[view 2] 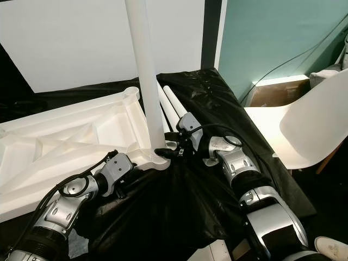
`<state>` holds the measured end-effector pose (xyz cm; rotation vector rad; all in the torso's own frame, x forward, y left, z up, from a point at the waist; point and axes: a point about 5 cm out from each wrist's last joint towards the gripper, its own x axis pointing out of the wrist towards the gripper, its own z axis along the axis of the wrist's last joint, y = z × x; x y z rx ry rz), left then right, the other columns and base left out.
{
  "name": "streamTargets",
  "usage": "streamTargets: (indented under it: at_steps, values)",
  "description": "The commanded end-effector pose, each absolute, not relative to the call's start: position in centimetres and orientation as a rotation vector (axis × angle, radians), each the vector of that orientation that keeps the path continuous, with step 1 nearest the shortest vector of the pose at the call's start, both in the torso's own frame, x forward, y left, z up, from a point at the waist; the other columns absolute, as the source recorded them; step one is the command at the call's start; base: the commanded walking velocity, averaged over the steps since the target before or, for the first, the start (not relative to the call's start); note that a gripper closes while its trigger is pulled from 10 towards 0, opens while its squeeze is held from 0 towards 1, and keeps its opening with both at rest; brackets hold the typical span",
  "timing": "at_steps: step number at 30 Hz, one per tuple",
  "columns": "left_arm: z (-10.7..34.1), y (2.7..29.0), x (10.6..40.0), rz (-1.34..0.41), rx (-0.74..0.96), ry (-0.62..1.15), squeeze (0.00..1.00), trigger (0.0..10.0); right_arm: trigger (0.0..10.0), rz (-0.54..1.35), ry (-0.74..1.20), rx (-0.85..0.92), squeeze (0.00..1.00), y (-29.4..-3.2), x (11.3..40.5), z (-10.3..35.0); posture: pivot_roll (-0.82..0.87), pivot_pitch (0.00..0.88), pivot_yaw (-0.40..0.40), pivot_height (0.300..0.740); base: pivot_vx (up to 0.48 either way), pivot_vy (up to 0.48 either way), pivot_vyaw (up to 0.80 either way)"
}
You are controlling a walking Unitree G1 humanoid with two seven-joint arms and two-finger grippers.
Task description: Building children table
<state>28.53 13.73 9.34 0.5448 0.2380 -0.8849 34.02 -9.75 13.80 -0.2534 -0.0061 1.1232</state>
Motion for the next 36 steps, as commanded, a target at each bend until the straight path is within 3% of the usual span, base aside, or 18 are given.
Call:
streamTargets:
  at_steps: [1,9,15,16,17,20,21,25,26,36]
  values:
    - [7.6,14.1,27.7,-0.870,0.542,0.307,0.00,10.0,0.0,0.997,0.021,-0.181,0.00,-9.4,33.3,12.1,0.02,0.000,0.028,0.740,0.000,0.000,0.00]
    - [7.6,14.2,27.8,-0.865,0.545,0.307,0.00,10.0,0.0,0.572,-0.080,0.018,0.00,-8.8,31.4,10.4,0.02,0.000,0.030,0.740,0.000,0.000,0.00]
    - [7.5,14.3,27.7,-0.867,0.547,0.313,0.00,10.0,0.0,0.453,-0.113,0.035,0.00,-9.6,31.6,10.6,0.02,0.000,0.035,0.740,0.000,0.000,0.00]
    - [7.5,14.4,27.7,-0.868,0.549,0.315,0.00,10.0,4.6,0.451,-0.120,0.022,0.00,-9.6,31.7,10.7,0.02,0.000,0.035,0.740,0.000,0.000,0.00]
    - [7.5,14.4,27.7,-0.868,0.550,0.316,0.00,10.0,10.0,0.459,-0.122,0.009,0.00,-9.5,31.7,10.9,0.02,0.000,0.036,0.740,0.000,0.000,0.00]
    - [7.5,14.4,27.7,-0.869,0.551,0.316,0.00,10.0,10.0,0.459,-0.123,-0.003,0.00,-9.5,31.6,11.0,0.02,0.000,0.036,0.740,0.000,0.000,0.00]
    - [7.5,14.3,27.8,-0.868,0.551,0.314,0.00,10.0,10.0,0.491,-0.135,-0.025,1.00,-9.5,31.7,11.5,0.01,0.000,0.035,0.740,0.000,0.000,0.00]
    - [7.5,14.3,27.9,-0.868,0.551,0.313,0.00,10.0,10.0,0.544,-0.148,-0.065,1.00,-9.5,32.0,11.9,0.01,0.000,0.036,0.740,0.000,0.000,0.00]
    - [7.5,14.2,27.9,-0.868,0.551,0.312,0.00,10.0,10.0,0.592,-0.157,-0.095,0.00,-9.6,32.3,12.3,0.01,0.000,0.037,0.740,0.000,0.000,0.00]
    - [7.3,14.1,27.9,-0.868,0.551,0.313,0.00,10.0,10.0,0.904,-0.138,-0.242,0.00,-10.4,33.7,13.9,0.01,0.000,0.036,0.740,0.000,0.000,0.00]
